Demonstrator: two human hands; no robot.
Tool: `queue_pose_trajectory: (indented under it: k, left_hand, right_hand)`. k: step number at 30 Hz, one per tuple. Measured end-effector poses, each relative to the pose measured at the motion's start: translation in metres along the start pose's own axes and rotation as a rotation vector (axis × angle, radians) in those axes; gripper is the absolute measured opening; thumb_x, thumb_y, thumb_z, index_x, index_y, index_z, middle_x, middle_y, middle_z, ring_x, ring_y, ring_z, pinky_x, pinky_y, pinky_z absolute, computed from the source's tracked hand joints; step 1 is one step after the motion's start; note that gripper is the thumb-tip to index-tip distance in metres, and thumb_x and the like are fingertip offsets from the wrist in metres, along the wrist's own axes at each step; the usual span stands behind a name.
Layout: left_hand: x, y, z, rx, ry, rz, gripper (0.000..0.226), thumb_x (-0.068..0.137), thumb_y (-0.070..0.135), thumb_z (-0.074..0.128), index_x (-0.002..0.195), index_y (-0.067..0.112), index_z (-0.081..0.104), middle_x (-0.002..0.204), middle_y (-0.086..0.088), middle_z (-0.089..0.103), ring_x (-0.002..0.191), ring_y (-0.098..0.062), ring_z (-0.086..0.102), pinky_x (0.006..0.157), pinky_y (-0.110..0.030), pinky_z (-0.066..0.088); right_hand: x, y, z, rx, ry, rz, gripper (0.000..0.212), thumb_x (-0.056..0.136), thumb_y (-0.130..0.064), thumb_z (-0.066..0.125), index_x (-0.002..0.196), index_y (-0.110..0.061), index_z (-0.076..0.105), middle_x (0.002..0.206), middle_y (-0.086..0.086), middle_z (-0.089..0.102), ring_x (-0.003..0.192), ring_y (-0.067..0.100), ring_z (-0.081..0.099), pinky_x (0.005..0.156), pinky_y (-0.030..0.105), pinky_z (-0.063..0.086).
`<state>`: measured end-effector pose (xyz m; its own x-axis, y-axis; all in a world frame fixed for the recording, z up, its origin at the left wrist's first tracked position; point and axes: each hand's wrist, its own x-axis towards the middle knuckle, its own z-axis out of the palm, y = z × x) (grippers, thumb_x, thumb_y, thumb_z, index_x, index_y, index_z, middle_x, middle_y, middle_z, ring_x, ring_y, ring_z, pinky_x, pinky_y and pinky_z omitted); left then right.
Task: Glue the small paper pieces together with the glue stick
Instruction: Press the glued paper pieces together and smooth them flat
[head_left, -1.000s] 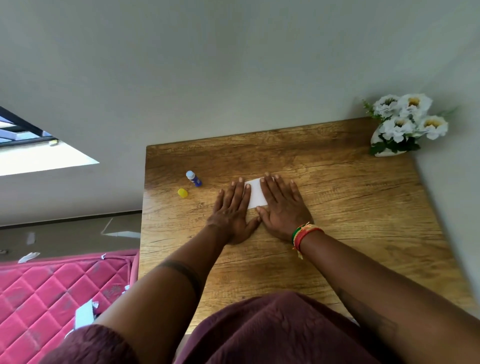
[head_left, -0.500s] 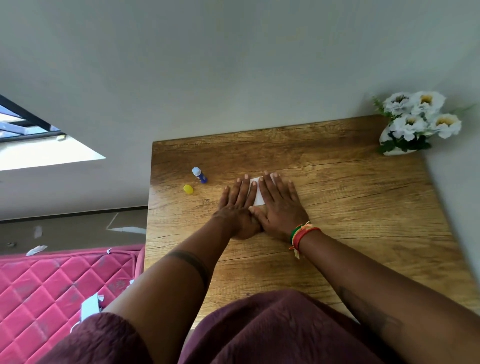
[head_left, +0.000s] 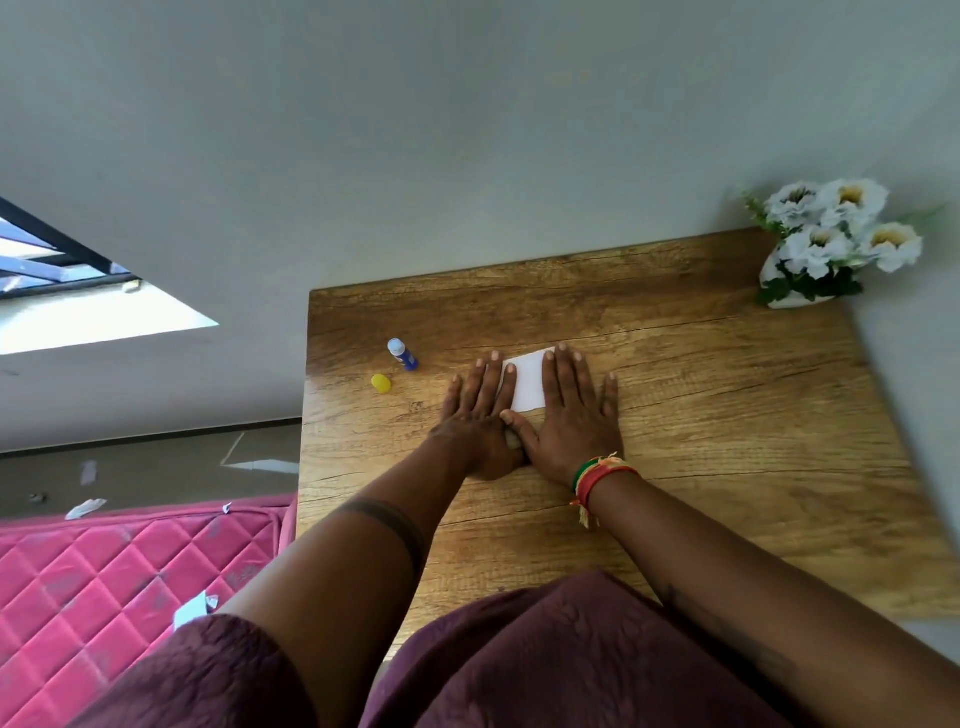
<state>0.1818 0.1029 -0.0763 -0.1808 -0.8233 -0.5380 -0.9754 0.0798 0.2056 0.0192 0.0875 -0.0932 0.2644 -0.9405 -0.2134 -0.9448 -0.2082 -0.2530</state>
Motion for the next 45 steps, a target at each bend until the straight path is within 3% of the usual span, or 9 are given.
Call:
queue_pose_trajectory:
  k: [4, 12, 16, 19, 25, 32, 36, 40, 45]
  left_hand:
    - [-0.011, 0.001, 0.005, 0.009, 0.075, -0.039, 0.116, 0.079, 0.089, 0.025, 0.154, 0.023, -0.033, 0.161, -0.002, -0.042, 0.150, -0.022, -0.035, 0.125, -0.052, -0.010]
    - [-0.032, 0.017, 0.019, -0.096, 0.145, -0.328, 0.134, 0.066, 0.103, 0.011, 0.153, 0.011, -0.033, 0.160, -0.011, -0.042, 0.149, -0.027, -0.037, 0.122, -0.053, -0.018]
    - [-0.032, 0.018, 0.012, -0.063, 0.197, -0.214, 0.122, 0.077, 0.093, 0.025, 0.156, 0.017, -0.029, 0.161, -0.011, -0.041, 0.149, -0.030, -0.036, 0.123, -0.054, -0.016]
    - [-0.021, 0.009, -0.004, 0.018, 0.127, -0.130, 0.124, 0.080, 0.089, 0.035, 0.157, 0.014, -0.027, 0.164, -0.008, -0.037, 0.152, -0.028, -0.031, 0.125, -0.055, -0.008]
    - [-0.013, 0.010, -0.009, 0.012, 0.040, -0.216, 0.134, 0.075, 0.092, 0.044, 0.155, 0.016, -0.032, 0.163, -0.005, -0.038, 0.150, -0.032, -0.033, 0.124, -0.058, -0.009]
    - [-0.006, 0.009, -0.017, -0.014, -0.116, -0.258, 0.146, 0.066, 0.095, 0.053, 0.148, 0.019, -0.042, 0.153, -0.002, -0.052, 0.142, -0.035, -0.044, 0.121, -0.061, -0.014]
    - [0.002, 0.007, -0.017, -0.003, -0.185, -0.283, 0.141, 0.076, 0.080, 0.060, 0.138, 0.021, -0.052, 0.142, -0.004, -0.063, 0.132, -0.038, -0.054, 0.117, -0.066, -0.017]
    - [0.008, 0.006, -0.016, -0.028, -0.228, -0.339, 0.134, 0.077, 0.074, 0.056, 0.120, 0.023, -0.061, 0.127, -0.001, -0.072, 0.127, -0.037, -0.059, 0.113, -0.066, -0.023]
    - [0.010, 0.005, -0.015, -0.031, -0.230, -0.315, 0.125, 0.083, 0.070, 0.052, 0.142, 0.024, -0.049, 0.135, -0.001, -0.068, 0.130, -0.036, -0.057, 0.113, -0.065, -0.024]
  right_hand:
    - [0.002, 0.004, -0.004, -0.008, -0.060, -0.016, 0.096, 0.089, -0.079, 0.014, 0.160, -0.022, -0.017, 0.168, -0.004, -0.023, 0.155, 0.019, -0.018, 0.122, 0.058, -0.011]
    - [0.006, 0.003, -0.008, -0.045, -0.133, -0.003, 0.093, 0.090, -0.076, 0.013, 0.158, -0.023, -0.023, 0.165, -0.005, -0.032, 0.153, 0.020, -0.025, 0.120, 0.058, -0.013]
    - [0.006, 0.003, -0.008, -0.040, -0.144, -0.010, 0.094, 0.090, -0.076, 0.013, 0.157, -0.023, -0.023, 0.164, -0.005, -0.034, 0.153, 0.019, -0.026, 0.120, 0.058, -0.013]
    - [0.007, 0.002, -0.009, -0.055, -0.166, -0.006, 0.095, 0.090, -0.076, 0.016, 0.158, -0.022, -0.022, 0.164, -0.004, -0.033, 0.153, 0.021, -0.025, 0.121, 0.059, -0.013]
    - [0.008, -0.003, -0.019, -0.084, -0.201, -0.012, 0.095, 0.092, -0.072, 0.022, 0.157, -0.019, -0.023, 0.165, -0.001, -0.032, 0.154, 0.025, -0.023, 0.121, 0.062, -0.007]
    - [0.021, -0.028, -0.048, -0.129, -0.223, -0.029, 0.101, 0.085, -0.061, 0.045, 0.161, -0.012, -0.001, 0.169, 0.010, -0.005, 0.154, 0.039, -0.004, 0.122, 0.062, 0.004]
    - [0.018, -0.028, -0.035, -0.124, -0.216, -0.319, 0.088, 0.094, -0.053, 0.037, 0.162, -0.014, -0.004, 0.170, 0.004, -0.012, 0.156, 0.026, -0.013, 0.124, 0.054, -0.006]
    - [0.020, -0.014, -0.026, -0.080, -0.209, -0.372, 0.078, 0.100, -0.050, 0.027, 0.162, -0.017, -0.006, 0.170, 0.001, -0.013, 0.156, 0.018, -0.012, 0.125, 0.049, -0.007]
    - [0.011, -0.015, -0.017, -0.027, -0.117, -0.292, 0.075, 0.101, -0.047, 0.030, 0.163, -0.018, -0.001, 0.171, 0.001, -0.006, 0.157, 0.017, -0.008, 0.126, 0.051, -0.005]
